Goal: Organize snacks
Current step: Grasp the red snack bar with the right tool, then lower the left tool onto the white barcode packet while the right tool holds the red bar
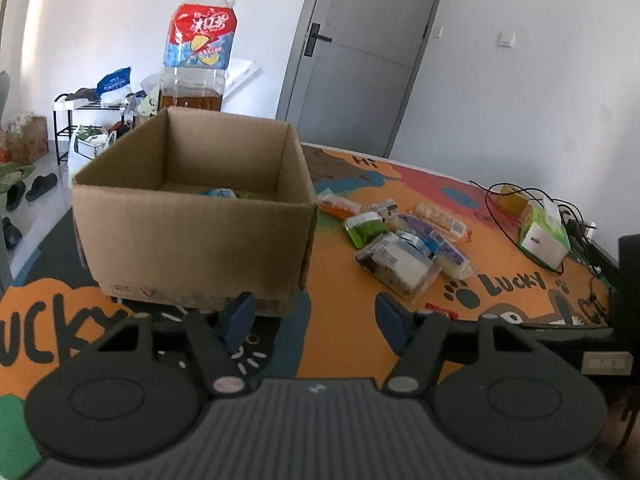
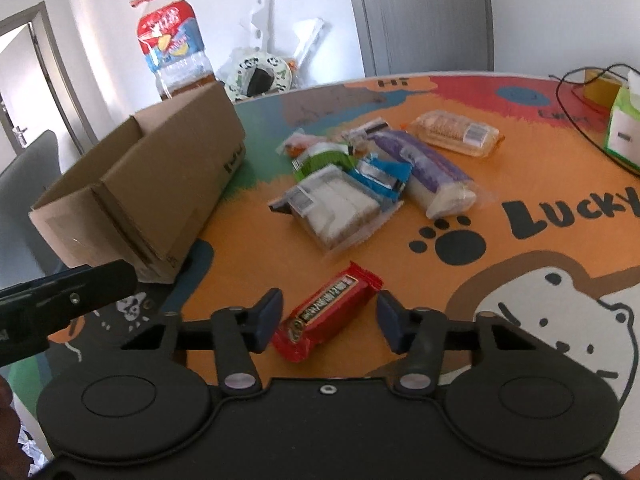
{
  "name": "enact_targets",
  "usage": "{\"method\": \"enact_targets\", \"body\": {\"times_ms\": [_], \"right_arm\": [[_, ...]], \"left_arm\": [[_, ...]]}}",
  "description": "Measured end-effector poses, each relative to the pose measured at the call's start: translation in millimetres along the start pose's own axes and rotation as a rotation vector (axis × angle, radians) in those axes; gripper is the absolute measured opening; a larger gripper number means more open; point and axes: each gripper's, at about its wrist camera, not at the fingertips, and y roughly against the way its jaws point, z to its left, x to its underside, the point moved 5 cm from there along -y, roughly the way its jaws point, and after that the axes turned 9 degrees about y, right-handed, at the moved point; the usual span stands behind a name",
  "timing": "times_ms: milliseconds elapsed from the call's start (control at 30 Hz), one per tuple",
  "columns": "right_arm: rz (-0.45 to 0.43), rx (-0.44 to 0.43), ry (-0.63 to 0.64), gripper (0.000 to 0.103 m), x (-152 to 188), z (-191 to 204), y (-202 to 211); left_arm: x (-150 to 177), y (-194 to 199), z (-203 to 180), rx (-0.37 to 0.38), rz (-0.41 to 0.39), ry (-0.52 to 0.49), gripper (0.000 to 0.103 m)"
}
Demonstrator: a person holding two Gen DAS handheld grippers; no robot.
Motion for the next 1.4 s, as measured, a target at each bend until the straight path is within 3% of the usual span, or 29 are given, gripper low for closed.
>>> {"method": "enact_targets", "body": {"times_ms": [100,200,600,1033,1400], "right_arm": [[-0.003,0.021,0.011,0.030,1,-4,1],[-0.004,0.014,-0.009,0.025,1,-11,2],[-0.025,0.056,-0.032,0.025,4,-39,9],[-0.073,0.099,-0.053,0.025,5,-69,20],[-0.081,0.096,-0.092,0.025,9,-89,18]], "left_arm": [[2,-4,-3,0.008,0.009,-0.004,0.065],[5,-8,-8,0.018,0.015,-0.010,0.065],[11,-27,-31,0.048,0.047,-0.027,0.059],[12,-55,-65,0.107,0.059,-0.067,0.059],[-1,-87,-90,0.082,0.043,-0.090,0.074]]}}
